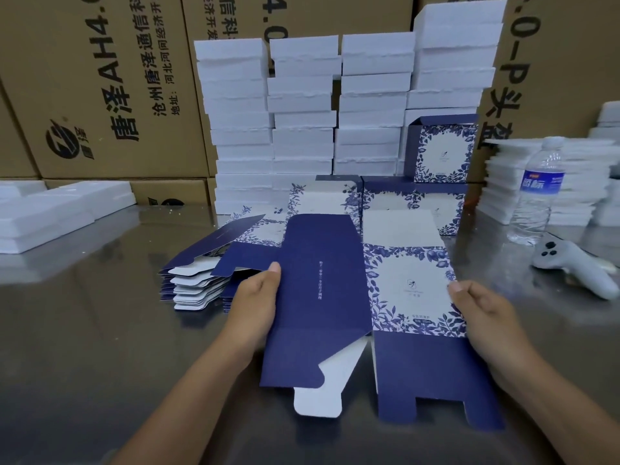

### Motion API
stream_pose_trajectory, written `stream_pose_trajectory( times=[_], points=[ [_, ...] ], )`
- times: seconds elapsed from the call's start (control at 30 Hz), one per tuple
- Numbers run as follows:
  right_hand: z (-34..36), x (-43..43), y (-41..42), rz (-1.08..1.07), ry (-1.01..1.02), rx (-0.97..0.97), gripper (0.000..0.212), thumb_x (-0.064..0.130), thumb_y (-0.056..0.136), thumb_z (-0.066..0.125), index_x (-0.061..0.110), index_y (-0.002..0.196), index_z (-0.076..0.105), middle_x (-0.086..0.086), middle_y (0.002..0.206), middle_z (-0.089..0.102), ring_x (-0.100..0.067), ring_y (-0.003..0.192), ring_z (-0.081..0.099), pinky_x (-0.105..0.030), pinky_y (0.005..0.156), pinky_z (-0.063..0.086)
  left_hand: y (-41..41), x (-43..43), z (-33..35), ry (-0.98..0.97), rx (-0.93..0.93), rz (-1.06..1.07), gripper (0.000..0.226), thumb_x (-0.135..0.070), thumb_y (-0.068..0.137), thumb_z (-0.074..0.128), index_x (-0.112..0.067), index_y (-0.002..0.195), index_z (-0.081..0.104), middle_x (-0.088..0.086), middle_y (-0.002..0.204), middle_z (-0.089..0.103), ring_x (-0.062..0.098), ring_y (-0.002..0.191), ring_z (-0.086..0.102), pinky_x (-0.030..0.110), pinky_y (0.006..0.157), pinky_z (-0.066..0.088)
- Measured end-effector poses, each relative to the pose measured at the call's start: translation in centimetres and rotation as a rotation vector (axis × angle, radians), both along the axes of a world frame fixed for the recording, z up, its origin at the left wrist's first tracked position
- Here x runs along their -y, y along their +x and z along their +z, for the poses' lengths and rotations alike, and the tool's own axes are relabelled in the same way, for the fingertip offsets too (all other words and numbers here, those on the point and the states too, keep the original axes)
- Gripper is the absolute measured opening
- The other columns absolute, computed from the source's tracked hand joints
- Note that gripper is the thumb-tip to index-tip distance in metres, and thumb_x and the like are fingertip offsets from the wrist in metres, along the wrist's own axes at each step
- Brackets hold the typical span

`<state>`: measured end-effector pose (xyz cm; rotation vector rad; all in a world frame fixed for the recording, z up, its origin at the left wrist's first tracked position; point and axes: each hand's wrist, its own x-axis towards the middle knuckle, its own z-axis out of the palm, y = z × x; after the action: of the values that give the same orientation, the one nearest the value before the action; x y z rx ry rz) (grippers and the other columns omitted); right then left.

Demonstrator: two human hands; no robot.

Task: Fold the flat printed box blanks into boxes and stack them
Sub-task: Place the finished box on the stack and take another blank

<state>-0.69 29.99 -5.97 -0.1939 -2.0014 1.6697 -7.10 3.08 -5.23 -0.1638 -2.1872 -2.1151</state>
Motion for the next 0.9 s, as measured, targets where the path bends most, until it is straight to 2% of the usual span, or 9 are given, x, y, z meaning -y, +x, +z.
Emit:
stream_pose_trajectory(
  times=[0.1, 0.2, 0.33, 0.5, 0.6, 0.67, 0.77, 0.83, 0.9],
  points=[
    [0.0, -0.1, 0.0, 0.004, -0.011, 0.000, 0.024, 0.020, 0.096, 0.050, 0.012, 0.078, 0.064, 0.011, 0.070, 0.070, -0.004, 0.065, 0.061, -0.016, 0.062, 0.046, 0.1, 0.1, 0.0, -0.198, -0.155, 0.095, 0.038, -0.029, 0.100, 0.041, -0.005, 0.070, 0.046, 0.009, 0.068, 0.044, 0.020, 0.066, 0.040, 0.032, 0.065, 0.033],
    [0.2, -0.4, 0.0, 0.015, -0.068, 0.019, 0.021, 0.016, 0.095, 0.053, 0.013, 0.080, 0.068, 0.014, 0.068, 0.071, 0.001, 0.063, 0.062, -0.010, 0.058, 0.046, 0.2, 0.1, 0.2, -0.285, -0.197, 0.114, 0.035, -0.024, 0.100, 0.042, -0.011, 0.068, 0.038, 0.008, 0.065, 0.035, 0.019, 0.063, 0.032, 0.032, 0.062, 0.026],
    [0.4, -0.3, 0.1, 0.007, -0.145, 0.046, 0.027, 0.025, 0.094, 0.054, 0.011, 0.074, 0.067, 0.003, 0.067, 0.069, -0.012, 0.064, 0.062, -0.023, 0.063, 0.047, 0.1, 0.4, 0.0, -0.315, -0.194, 0.096, 0.038, -0.025, 0.100, 0.042, -0.007, 0.067, 0.038, 0.007, 0.067, 0.035, 0.018, 0.063, 0.031, 0.032, 0.062, 0.025],
    [0.3, -0.8, 0.0, -0.045, -0.084, 0.067, 0.036, 0.020, 0.096, 0.052, -0.015, 0.091, 0.056, -0.027, 0.076, 0.060, -0.021, 0.074, 0.051, -0.034, 0.070, 0.040, 0.1, 0.2, -0.2, -0.251, -0.072, -0.009, 0.034, -0.032, 0.100, 0.041, -0.010, 0.079, 0.056, 0.009, 0.077, 0.051, 0.021, 0.071, 0.044, 0.033, 0.069, 0.033],
    [0.3, -0.9, -0.2, -0.060, -0.053, 0.075, 0.030, 0.018, 0.096, 0.053, -0.011, 0.090, 0.060, -0.021, 0.093, 0.069, -0.018, 0.072, 0.054, -0.030, 0.065, 0.041, 0.5, -0.1, 0.1, -0.076, 0.015, -0.006, 0.047, -0.036, 0.099, 0.043, 0.005, 0.089, 0.065, 0.018, 0.090, 0.070, 0.029, 0.083, 0.065, 0.042, 0.083, 0.050],
    [0.3, -0.9, -0.2, -0.050, -0.038, 0.078, 0.028, 0.017, 0.096, 0.053, -0.006, 0.086, 0.063, -0.015, 0.096, 0.070, -0.015, 0.067, 0.055, -0.027, 0.064, 0.042, 0.5, -0.2, 0.2, 0.001, 0.062, 0.009, 0.047, -0.042, 0.099, 0.042, -0.005, 0.089, 0.070, 0.012, 0.095, 0.073, 0.030, 0.092, 0.069, 0.044, 0.090, 0.050],
    [0.3, -0.7, -0.1, 0.007, -0.028, 0.084, 0.026, 0.018, 0.096, 0.051, 0.005, 0.079, 0.066, -0.002, 0.084, 0.072, -0.003, 0.063, 0.061, -0.017, 0.061, 0.047, 0.4, -0.2, 0.4, -0.021, 0.041, 0.061, 0.052, -0.045, 0.099, 0.040, -0.003, 0.079, 0.064, 0.007, 0.077, 0.065, 0.021, 0.073, 0.059, 0.034, 0.074, 0.047],
    [0.3, -0.5, 0.0, 0.036, -0.024, 0.081, 0.027, 0.017, 0.096, 0.049, 0.012, 0.076, 0.066, 0.014, 0.069, 0.070, 0.007, 0.056, 0.060, -0.008, 0.052, 0.045, 0.3, -0.1, 0.2, -0.152, -0.054, 0.126, 0.041, -0.036, 0.100, 0.042, -0.008, 0.070, 0.048, 0.008, 0.066, 0.045, 0.019, 0.063, 0.041, 0.030, 0.061, 0.033],
    [0.4, -0.3, 0.2, 0.040, -0.023, 0.088, 0.028, 0.017, 0.097, 0.049, 0.012, 0.076, 0.067, 0.013, 0.065, 0.069, 0.003, 0.054, 0.060, -0.010, 0.051, 0.047, 0.2, 0.0, 0.1, -0.260, -0.134, 0.161, 0.038, -0.027, 0.099, 0.044, -0.013, 0.065, 0.036, 0.005, 0.061, 0.034, 0.018, 0.060, 0.030, 0.030, 0.058, 0.024]
  ],
)
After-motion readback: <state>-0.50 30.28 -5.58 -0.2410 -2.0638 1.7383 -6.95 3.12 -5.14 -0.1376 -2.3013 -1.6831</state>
